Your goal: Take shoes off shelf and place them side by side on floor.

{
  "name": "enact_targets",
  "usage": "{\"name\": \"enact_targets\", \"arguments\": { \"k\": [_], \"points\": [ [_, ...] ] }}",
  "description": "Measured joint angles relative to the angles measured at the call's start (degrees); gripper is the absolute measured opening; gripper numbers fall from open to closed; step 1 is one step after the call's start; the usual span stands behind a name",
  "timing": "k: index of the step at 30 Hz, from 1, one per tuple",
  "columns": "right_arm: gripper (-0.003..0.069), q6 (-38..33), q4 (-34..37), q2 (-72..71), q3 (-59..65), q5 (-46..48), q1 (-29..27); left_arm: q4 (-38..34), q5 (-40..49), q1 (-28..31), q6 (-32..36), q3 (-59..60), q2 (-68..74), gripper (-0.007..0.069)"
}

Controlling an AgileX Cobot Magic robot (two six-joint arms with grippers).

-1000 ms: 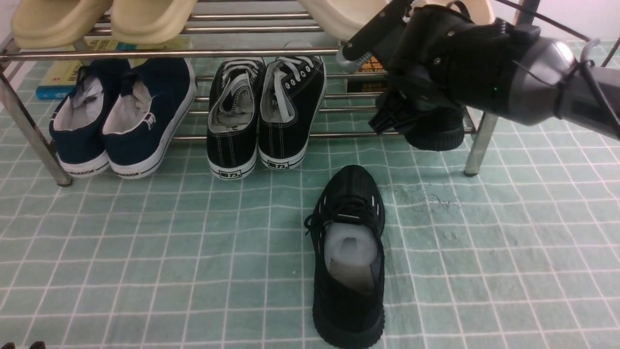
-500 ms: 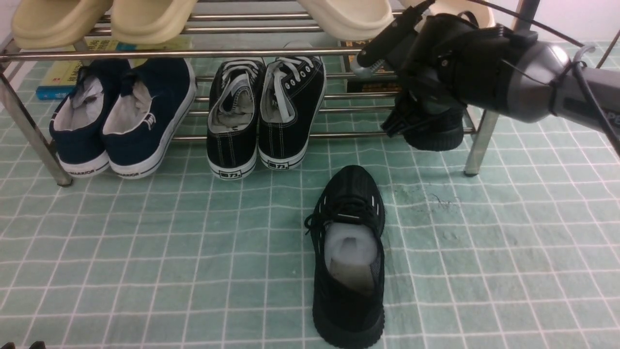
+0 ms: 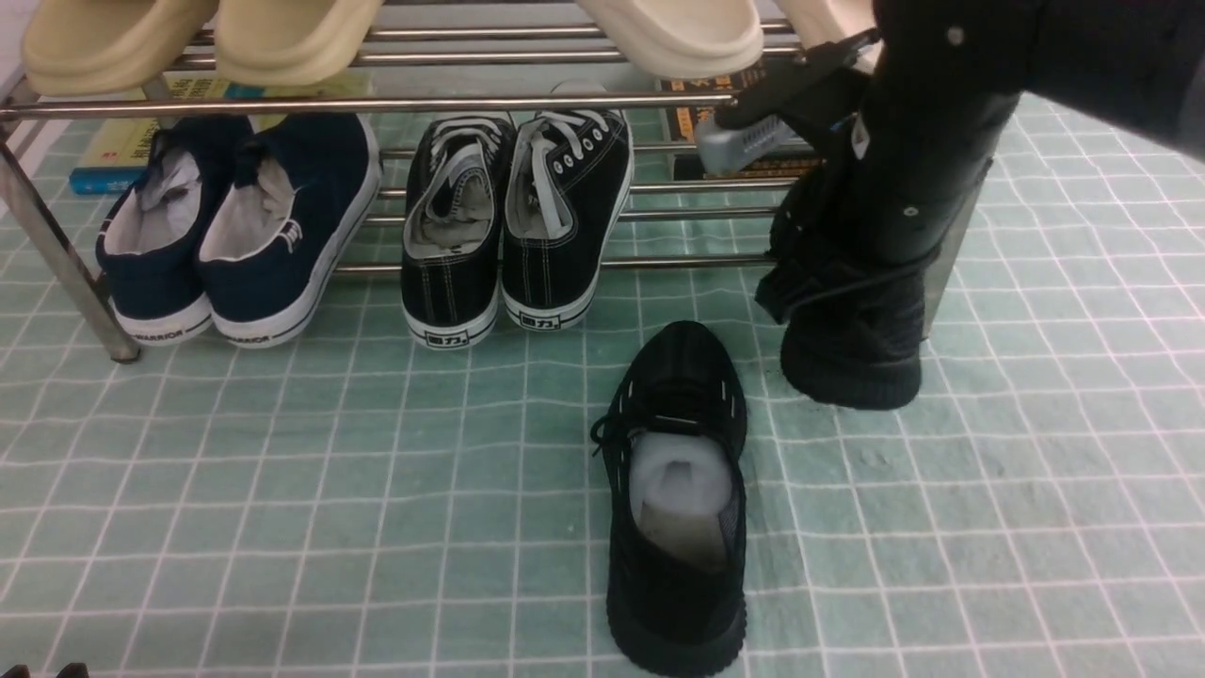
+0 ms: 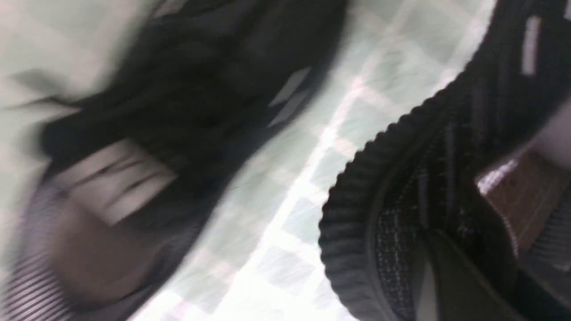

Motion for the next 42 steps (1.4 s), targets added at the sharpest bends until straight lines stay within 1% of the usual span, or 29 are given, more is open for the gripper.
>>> {"name": "enact_targets", "arguments": {
  "k": [1,2,3,5,10,18,31,36,37,39,41,42],
  "points": [
    [0.0067,-1.43,3.82,-0.76,0.06,0.58,0.00,0.00,0.00,0.00,0.00,0.00,0.00,0.0242],
    [0.0067,-1.88,4.69,-0.88,0.14,0.64,0.00,0.00,0.00,0.00,0.00,0.00,0.00,0.0242],
    [0.0067,-3.52,7.18,-1.00,0.70,0.76,0.06,0.00,0.00,0.00,0.00,0.00,0.00,0.0242],
    [0.0067,-4.66,8.89,-1.00,2.56,0.68,0.26,0.00,0.00,0.00,0.00,0.00,0.00,0.0242],
    [0.0067,-5.29,8.51,-1.00,8.03,0.31,0.89,0.00,0.00,0.00,0.00,0.00,0.00,0.0242],
    [0.0067,-5.48,10.22,-1.00,16.25,-0.04,1.06,0.00,0.00,0.00,0.00,0.00,0.00,0.0242],
    [0.0067,-5.44,13.46,-1.00,16.86,-0.50,1.06,0.00,0.00,0.00,0.00,0.00,0.00,0.0242],
    [0.0069,-5.44,16.76,-1.00,16.86,-0.50,1.06,0.00,0.00,0.00,0.00,0.00,0.00,0.0242],
    [0.0079,-5.44,18.30,-1.00,16.86,-0.50,1.06,0.00,0.00,0.00,0.00,0.00,0.00,0.0242],
    [0.0090,-5.44,19.11,-1.00,16.86,-0.50,1.06,0.00,0.00,0.00,0.00,0.00,0.00,0.0242],
    [0.0147,-5.44,19.71,-1.00,16.86,-0.36,1.06,0.00,0.00,0.00,0.00,0.00,0.00,0.0242],
    [0.0153,-5.44,19.77,-1.00,16.86,-0.30,1.06,0.00,0.00,0.00,0.00,0.00,0.00,0.0242]
  ]
}}
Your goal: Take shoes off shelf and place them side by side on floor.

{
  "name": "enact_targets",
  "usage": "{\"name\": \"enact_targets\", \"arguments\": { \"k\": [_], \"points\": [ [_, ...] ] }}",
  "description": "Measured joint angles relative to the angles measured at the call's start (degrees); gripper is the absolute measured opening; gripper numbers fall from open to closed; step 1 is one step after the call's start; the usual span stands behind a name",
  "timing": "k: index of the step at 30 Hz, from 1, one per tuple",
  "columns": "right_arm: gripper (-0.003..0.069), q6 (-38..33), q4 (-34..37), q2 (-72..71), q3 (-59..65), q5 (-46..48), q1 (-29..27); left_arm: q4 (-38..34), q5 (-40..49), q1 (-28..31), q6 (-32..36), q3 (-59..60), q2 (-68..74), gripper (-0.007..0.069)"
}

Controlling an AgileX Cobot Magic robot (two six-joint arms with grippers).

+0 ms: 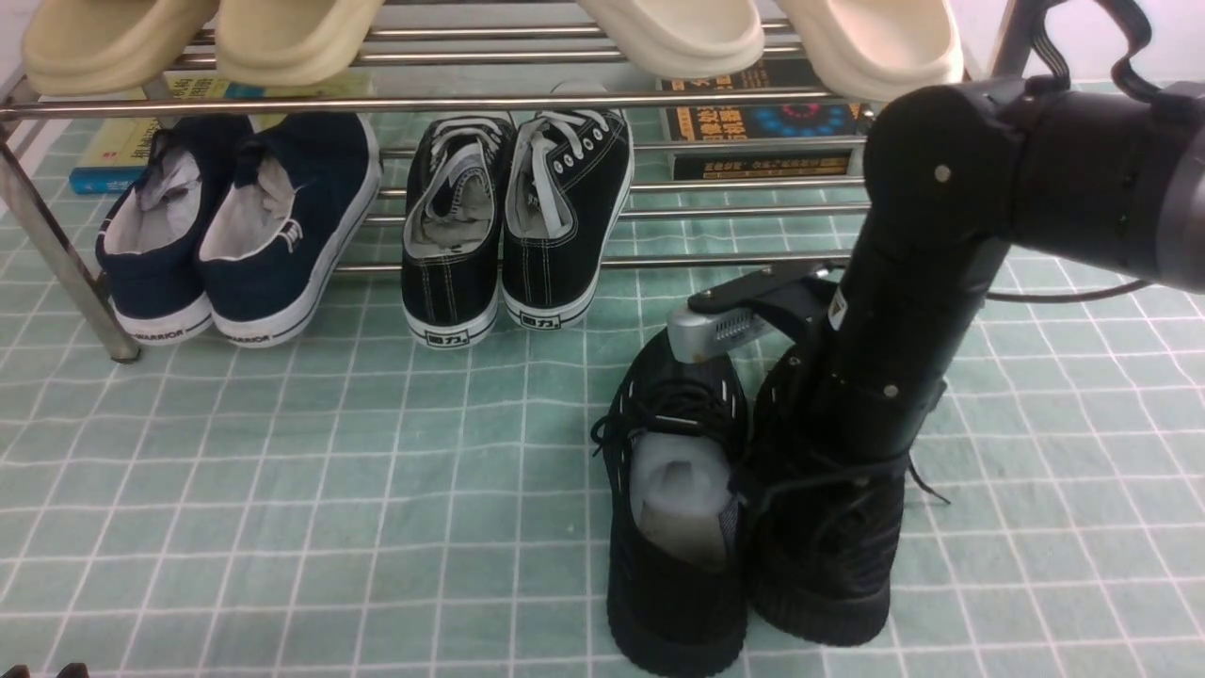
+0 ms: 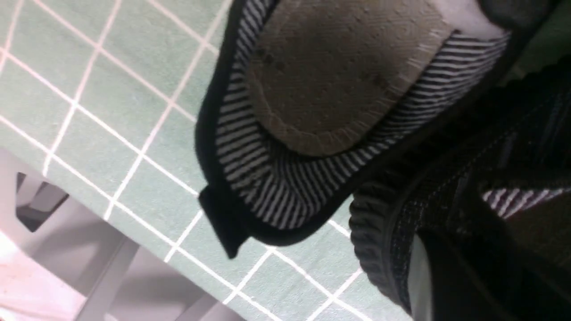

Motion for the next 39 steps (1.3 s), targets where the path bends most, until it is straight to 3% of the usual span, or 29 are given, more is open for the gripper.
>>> {"name": "enact_targets", "arguments": {
  "k": [2,7,12,15,18,24,28,32,33,36,39],
  "points": [
    [0.0260,0.00,0.21,-0.83,0.12,0.24,0.00,0.00,0.00,0.00,0.00,0.00,0.00,0.0242],
    [0.0408,0.81,-0.91,-6.15,0.16,0.29,0.00,0.00,0.00,0.00,0.00,0.00,0.00,0.0242],
    [0.0425,3.35,-3.91,-13.24,0.16,0.56,0.00,0.00,0.00,0.00,0.00,0.00,0.00,0.0242],
    [0.0370,3.98,-6.40,-20.23,0.16,0.89,0.00,0.00,0.00,0.00,0.00,0.00,0.00,0.0242],
    [0.0218,5.44,-9.14,-29.75,0.18,1.65,0.00,0.00,0.00,0.00,0.00,0.00,0.00,0.0242],
    [0.0002,7.61,-10.64,-46.57,5.14,2.06,0.00,0.00,0.00,0.00,0.00,0.00,0.00,0.0242],
    [-0.0015,7.92,-11.70,-60.42,17.27,-3.21,0.00,0.00,0.00,0.00,0.00,0.00,0.00,0.0242],
    [-0.0015,7.92,-12.87,-75.26,35.23,-23.66,0.00,0.00,0.00,0.00,0.00,0.00,0.00,0.0242],
    [-0.0015,7.98,-12.87,-75.83,36.14,-24.82,0.00,0.00,0.00,0.00,0.00,0.00,0.00,0.0242],
    [-0.0015,8.36,-12.87,-82.56,50.44,-42.87,0.00,0.00,0.00,0.00,0.00,0.00,0.00,0.0242],
    [-0.0013,8.36,-12.92,-83.69,57.47,-52.86,0.00,0.00,0.00,0.00,0.00,0.00,0.00,0.0242]
  ]
}}
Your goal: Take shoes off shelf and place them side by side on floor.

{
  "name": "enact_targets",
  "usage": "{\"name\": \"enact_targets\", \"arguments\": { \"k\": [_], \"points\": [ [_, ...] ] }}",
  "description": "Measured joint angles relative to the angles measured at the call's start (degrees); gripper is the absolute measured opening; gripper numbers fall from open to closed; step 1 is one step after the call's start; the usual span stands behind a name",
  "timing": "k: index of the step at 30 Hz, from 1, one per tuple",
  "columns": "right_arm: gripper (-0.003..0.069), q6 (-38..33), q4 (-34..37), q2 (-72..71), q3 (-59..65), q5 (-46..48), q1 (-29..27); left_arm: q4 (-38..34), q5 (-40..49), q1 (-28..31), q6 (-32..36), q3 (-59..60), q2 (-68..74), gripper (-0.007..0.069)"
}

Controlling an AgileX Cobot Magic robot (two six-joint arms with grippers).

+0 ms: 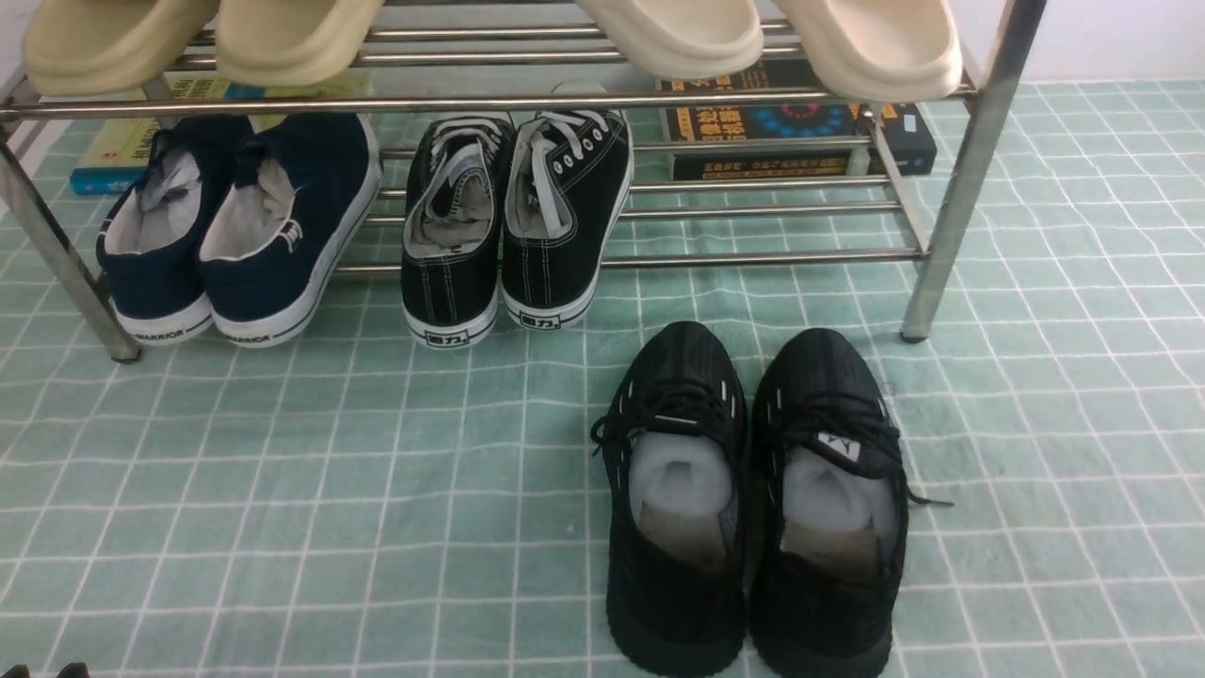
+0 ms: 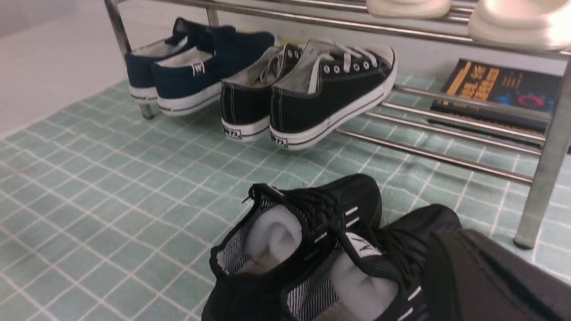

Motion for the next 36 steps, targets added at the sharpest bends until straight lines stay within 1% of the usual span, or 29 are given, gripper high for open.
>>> {"name": "enact_targets", "arguments": {
  "k": [2,6,16,23,27,29,31,34,35,36],
  "points": [
    [-0.0013,0.00,-0.24,-0.03,4.20,-6.42,0.00,0.00,0.00,0.00,0.00,0.00,0.00,0.0242],
    [-0.0012,0.00,-0.24,-0.03,9.26,-11.80,0.00,0.00,0.00,0.00,0.00,0.00,0.00,0.0242],
    [-0.0006,0.00,-0.43,-0.03,17.67,-12.85,0.00,0.00,0.00,0.00,0.00,0.00,0.00,0.0242],
    [-0.0004,0.00,-0.43,-0.30,18.75,-12.93,0.00,0.00,0.00,0.00,0.00,0.00,0.00,0.0242],
    [-0.0001,-0.29,-0.43,-3.09,20.08,-12.72,-0.32,0.00,0.00,0.00,0.00,0.00,0.00,0.0242],
    [0.0000,-0.84,0.04,-6.31,22.36,-11.89,-3.09,0.00,0.00,0.00,0.00,0.00,0.00,0.0242],
    [0.0001,-0.92,0.48,-8.82,23.83,-9.83,-7.03,0.00,0.00,0.00,0.00,0.00,0.00,0.0242],
    [0.0003,-0.98,0.66,-13.14,24.67,-3.02,-15.38,0.00,0.00,0.00,0.00,0.00,0.00,0.0242],
    [0.0003,-0.98,0.66,-13.68,24.67,-2.58,-16.38,0.00,0.00,0.00,0.00,0.00,0.00,0.0242],
    [0.0005,-1.03,0.66,-15.75,24.67,1.60,-20.66,0.00,0.00,0.00,0.00,0.00,0.00,0.0242]
  ]
}}
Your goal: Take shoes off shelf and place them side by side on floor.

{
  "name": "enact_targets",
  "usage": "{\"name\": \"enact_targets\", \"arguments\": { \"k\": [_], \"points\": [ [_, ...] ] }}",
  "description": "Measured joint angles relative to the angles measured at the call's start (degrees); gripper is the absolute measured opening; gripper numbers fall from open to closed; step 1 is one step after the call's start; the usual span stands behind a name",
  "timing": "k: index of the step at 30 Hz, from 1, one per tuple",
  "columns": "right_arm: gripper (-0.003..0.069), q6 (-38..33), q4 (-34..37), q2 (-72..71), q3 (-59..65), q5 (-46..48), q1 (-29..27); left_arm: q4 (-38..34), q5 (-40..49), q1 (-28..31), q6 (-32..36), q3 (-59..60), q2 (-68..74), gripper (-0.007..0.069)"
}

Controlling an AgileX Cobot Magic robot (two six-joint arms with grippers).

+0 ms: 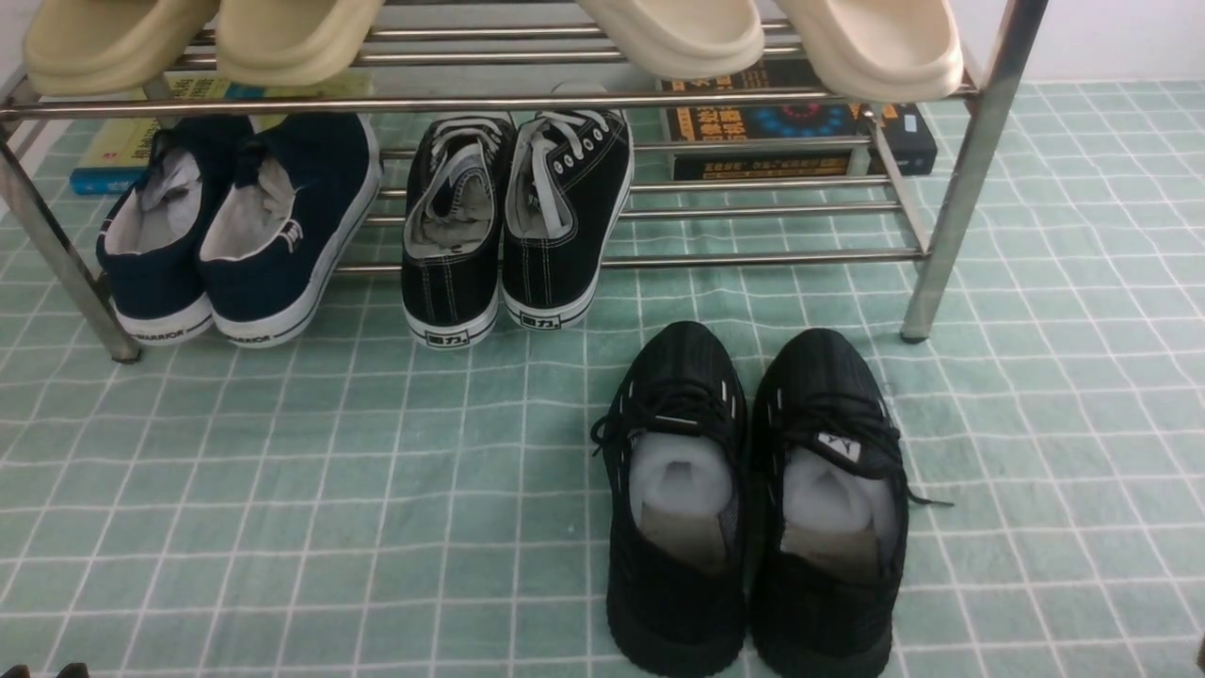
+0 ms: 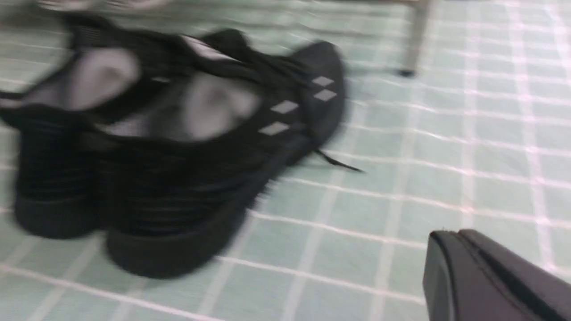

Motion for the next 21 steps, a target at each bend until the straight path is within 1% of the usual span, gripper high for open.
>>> {"name": "enact_targets", "arguments": {
  "k": [4,9,18,21],
  "points": [
    [0.0009,-0.02,-0.05,-3.56,-0.41,3.28,-7.04,0.00,0.00,0.00,0.00,0.00,0.00,0.0242],
    [0.0013,-0.02,-0.05,-3.87,-0.60,4.30,-12.59,0.06,0.00,0.00,0.00,0.00,0.00,0.0242],
    [0.0021,-0.02,-0.05,-3.87,-0.60,4.41,-15.79,0.06,0.00,0.00,0.00,0.00,0.00,0.0242],
    [0.0025,-0.02,0.07,-3.87,-0.60,4.41,-15.79,0.06,0.00,0.00,0.00,0.00,0.00,0.0242]
  ]
}}
